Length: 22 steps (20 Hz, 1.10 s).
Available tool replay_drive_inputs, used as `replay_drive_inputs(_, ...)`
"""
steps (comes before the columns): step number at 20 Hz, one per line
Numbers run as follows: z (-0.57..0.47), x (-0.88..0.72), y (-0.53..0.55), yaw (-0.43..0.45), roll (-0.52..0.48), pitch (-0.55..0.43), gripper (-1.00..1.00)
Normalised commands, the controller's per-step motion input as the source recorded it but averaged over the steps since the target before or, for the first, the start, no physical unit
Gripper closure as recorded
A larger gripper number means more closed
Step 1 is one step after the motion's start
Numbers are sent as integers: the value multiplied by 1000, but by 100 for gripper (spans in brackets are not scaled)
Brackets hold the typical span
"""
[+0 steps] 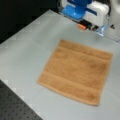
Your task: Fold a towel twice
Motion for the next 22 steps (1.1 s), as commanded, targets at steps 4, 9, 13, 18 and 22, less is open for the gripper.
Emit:
replay_drive_inputs(4, -49, 27, 45, -45, -54, 224, -100)
replay_drive_inputs(9, -131, 193, 148, -108, -43, 175, -100)
replay_drive_inputs(13, -144, 362, 266, -184, -68, 133, -100)
replay_drive_inputs(18, -126, 395, 358, -195, -103, 73, -100)
replay_drive_inputs(22, -87, 355, 315, -157, -71, 73, -100)
